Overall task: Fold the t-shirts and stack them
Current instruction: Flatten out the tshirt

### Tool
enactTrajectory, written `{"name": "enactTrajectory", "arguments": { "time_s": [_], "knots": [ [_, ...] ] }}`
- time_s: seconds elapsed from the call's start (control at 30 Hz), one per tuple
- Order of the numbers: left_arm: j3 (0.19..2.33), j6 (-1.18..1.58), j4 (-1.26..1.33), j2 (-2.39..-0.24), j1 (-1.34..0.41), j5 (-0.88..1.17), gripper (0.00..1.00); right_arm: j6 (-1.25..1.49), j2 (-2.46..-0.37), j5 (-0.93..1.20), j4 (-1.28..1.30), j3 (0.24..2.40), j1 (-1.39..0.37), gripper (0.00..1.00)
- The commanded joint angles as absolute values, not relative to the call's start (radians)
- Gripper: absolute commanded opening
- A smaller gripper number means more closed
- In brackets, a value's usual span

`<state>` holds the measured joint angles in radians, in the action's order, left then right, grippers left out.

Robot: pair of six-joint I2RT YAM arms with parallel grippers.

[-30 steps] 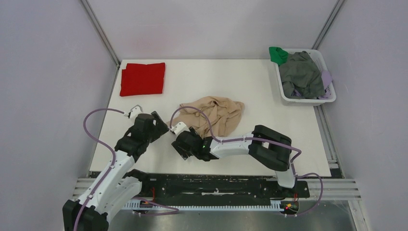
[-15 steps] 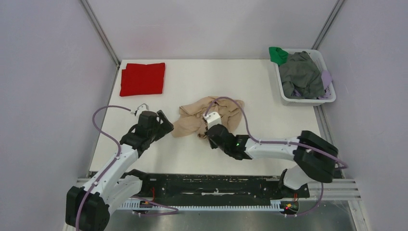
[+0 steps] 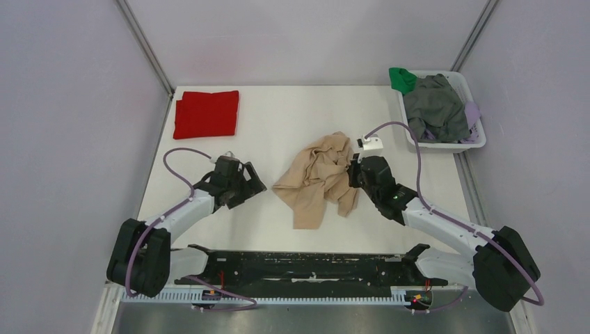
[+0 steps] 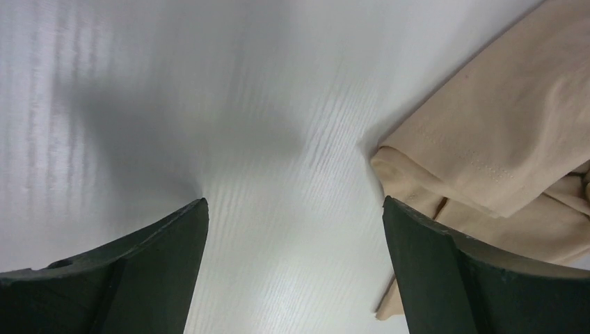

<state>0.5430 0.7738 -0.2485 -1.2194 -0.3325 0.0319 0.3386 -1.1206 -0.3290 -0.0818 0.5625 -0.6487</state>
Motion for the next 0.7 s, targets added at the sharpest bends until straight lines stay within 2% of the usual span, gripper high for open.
{"name": "enactTrajectory", "arguments": {
  "time_s": [0.0,0.23,0.6,0.67],
  "knots": [
    [0.553,0.701,-0.135,-1.266,-0.391,0.156,0.99,0.303,-1.094,-0.336,-0.083,0.555,-0.614,0.00],
    [0.600,0.600,-0.067,-1.303,-0.529,0.187,0.99,0.294,-1.088,-0.300,-0.080,0.542,-0.577,0.00],
    [0.779,0.544,-0.049,-1.524,-0.580,0.113,0.98,0.280,-1.077,-0.253,-0.080,0.525,-0.553,0.00],
    [0.803,0.545,-0.022,-1.568,-0.582,0.141,0.91,0.277,-1.073,-0.252,-0.076,0.521,-0.549,0.00]
  ]
}}
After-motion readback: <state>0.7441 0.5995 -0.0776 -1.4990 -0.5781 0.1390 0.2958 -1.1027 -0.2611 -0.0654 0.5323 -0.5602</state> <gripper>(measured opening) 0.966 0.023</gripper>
